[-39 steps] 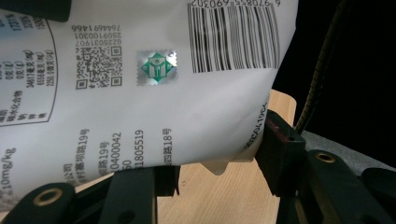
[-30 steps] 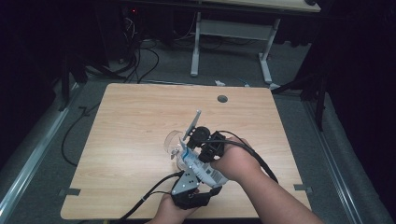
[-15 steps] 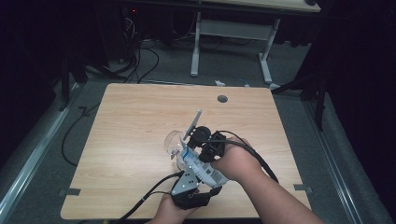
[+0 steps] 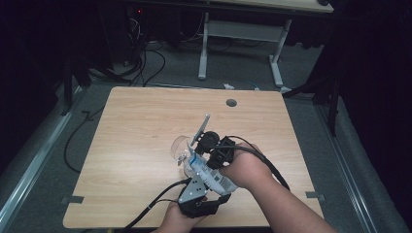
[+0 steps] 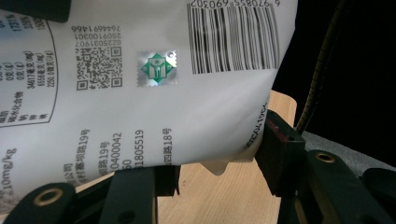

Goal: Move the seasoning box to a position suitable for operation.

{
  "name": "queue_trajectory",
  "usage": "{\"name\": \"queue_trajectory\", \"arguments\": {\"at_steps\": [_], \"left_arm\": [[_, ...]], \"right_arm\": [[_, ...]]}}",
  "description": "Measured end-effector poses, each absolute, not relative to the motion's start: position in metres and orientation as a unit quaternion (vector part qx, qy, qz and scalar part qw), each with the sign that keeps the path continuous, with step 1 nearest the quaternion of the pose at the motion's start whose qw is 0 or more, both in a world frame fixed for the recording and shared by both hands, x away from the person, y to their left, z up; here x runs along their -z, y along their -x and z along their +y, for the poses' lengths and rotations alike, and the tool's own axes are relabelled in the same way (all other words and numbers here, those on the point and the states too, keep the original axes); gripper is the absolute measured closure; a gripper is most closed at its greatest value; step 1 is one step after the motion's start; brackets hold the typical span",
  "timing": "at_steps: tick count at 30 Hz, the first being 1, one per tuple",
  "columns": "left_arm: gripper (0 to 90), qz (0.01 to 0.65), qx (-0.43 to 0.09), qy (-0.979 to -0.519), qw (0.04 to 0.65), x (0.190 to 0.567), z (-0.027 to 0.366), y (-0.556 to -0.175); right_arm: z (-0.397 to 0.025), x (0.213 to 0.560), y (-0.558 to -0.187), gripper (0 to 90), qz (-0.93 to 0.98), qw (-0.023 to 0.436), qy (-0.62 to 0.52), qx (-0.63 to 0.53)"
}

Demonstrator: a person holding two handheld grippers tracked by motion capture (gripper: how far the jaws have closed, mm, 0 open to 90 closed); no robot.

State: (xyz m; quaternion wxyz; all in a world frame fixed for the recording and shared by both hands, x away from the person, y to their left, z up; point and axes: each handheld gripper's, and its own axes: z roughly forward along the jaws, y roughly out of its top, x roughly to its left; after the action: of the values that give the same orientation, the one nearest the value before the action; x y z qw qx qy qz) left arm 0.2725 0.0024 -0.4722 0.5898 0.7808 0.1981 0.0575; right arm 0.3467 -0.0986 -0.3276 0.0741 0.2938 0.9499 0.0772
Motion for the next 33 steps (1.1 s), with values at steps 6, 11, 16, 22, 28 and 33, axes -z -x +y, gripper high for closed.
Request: {"name": "queue_trajectory", "arguments": {"at_steps": [6, 11, 16, 22, 28, 33], "left_arm": [[55.2, 0.198, -0.057, -0.780, 0.590, 0.4721, 0.0025, -0.2726], [55.2, 0.198, -0.056, -0.781, 0.590, 0.4723, 0.0023, -0.2727], [55.2, 0.198, -0.056, -0.780, 0.591, 0.4722, 0.0021, -0.2723], [55.1, 0.199, -0.056, -0.779, 0.592, 0.4717, 0.0023, -0.2725], [55.1, 0.200, -0.055, -0.777, 0.594, 0.4712, 0.0023, -0.2726], [55.0, 0.200, -0.055, -0.777, 0.595, 0.4707, 0.0030, -0.2727]], "right_arm": [[-0.0986, 0.3275, -0.3470, 90.0, 0.950, 0.074, -0.294, -0.077], [-0.0986, 0.3278, -0.3470, 90.0, 0.950, 0.073, -0.295, -0.077], [-0.0992, 0.3279, -0.3471, 90.0, 0.950, 0.073, -0.293, -0.077], [-0.0990, 0.3272, -0.3469, 90.0, 0.950, 0.074, -0.295, -0.077], [-0.0980, 0.3270, -0.3474, 90.0, 0.950, 0.074, -0.293, -0.077], [-0.0968, 0.3263, -0.3475, 90.0, 0.950, 0.075, -0.293, -0.076]]}}
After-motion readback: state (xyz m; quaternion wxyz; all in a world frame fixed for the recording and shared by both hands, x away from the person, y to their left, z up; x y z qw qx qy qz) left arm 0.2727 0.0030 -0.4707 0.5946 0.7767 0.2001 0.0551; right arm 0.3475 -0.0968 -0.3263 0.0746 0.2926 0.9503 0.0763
